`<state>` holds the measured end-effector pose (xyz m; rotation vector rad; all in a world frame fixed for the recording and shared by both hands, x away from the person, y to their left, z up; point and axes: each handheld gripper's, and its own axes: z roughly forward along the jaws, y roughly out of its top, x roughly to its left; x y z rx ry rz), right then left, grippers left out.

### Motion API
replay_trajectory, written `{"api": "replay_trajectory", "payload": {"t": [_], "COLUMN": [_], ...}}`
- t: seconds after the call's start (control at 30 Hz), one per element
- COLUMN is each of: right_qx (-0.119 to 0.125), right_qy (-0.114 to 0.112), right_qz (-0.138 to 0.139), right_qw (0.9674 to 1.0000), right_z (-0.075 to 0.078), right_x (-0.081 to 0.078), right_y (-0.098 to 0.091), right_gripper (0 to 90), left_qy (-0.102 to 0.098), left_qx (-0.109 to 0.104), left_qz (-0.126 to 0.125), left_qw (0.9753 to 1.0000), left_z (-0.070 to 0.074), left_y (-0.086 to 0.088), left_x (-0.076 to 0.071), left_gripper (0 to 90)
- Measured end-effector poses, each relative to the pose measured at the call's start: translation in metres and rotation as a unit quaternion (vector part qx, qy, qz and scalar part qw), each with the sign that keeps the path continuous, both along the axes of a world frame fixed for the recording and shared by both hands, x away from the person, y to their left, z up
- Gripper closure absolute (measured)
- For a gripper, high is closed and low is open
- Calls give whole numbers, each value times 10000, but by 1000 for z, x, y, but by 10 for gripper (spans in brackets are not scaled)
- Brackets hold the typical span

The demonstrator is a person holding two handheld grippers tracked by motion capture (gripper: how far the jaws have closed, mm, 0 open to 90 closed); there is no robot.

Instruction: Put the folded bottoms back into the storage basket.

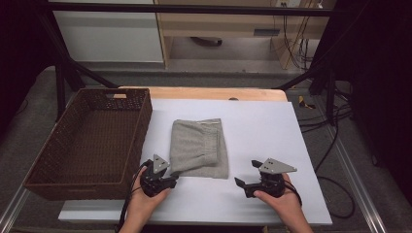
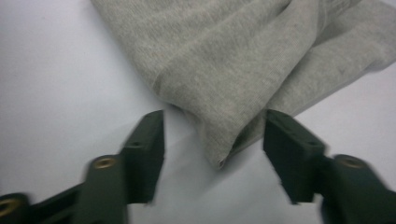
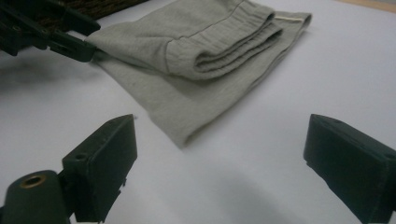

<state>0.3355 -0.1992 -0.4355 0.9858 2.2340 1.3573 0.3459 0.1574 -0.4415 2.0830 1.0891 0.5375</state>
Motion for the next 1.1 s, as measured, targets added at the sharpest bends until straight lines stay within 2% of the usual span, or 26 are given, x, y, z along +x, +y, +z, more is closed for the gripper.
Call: {"api": "replay_trajectory", "payload": {"t": [0.13,0.23,0.3,0.4,0.6,0.7,0.73,0.77,0.9,1.1], "right_qx": [-97,-347,-489,-624,-962,-1145,-1124,-1124,-1113,-1146], "right_qy": [159,354,409,475,578,482,440,440,412,413], "right_qz": [108,326,415,488,474,480,407,407,442,515], "right_qw": [9998,9982,9971,9957,9926,9911,9919,9919,9920,9912], "right_z": [-4,-8,-9,-10,-18,-21,-21,-21,-21,-20], "right_x": [3,7,10,18,33,32,31,31,31,29], "right_y": [11,25,34,43,59,63,63,63,61,60], "right_gripper": [150,205,237,332,476,524,596,596,785,832], "left_qy": [-7,2,8,-9,-60,-44,-37,-26,-26,5], "left_qx": [-2,-6,-23,4,-8,-24,-23,-25,-53,-79], "left_qz": [-73,-120,-152,-214,-207,-186,-180,-168,-120,-95], "left_qw": [10000,9999,9999,9998,9998,9998,9998,9999,9999,9999], "left_z": [3,5,5,6,7,7,7,8,8,8], "left_y": [-3,-5,-6,-7,-6,-3,-2,-1,1,3], "left_x": [-7,-16,-23,-30,-29,-27,-26,-26,-25,-24], "left_gripper": [289,253,242,233,231,232,231,231,232,231]}}
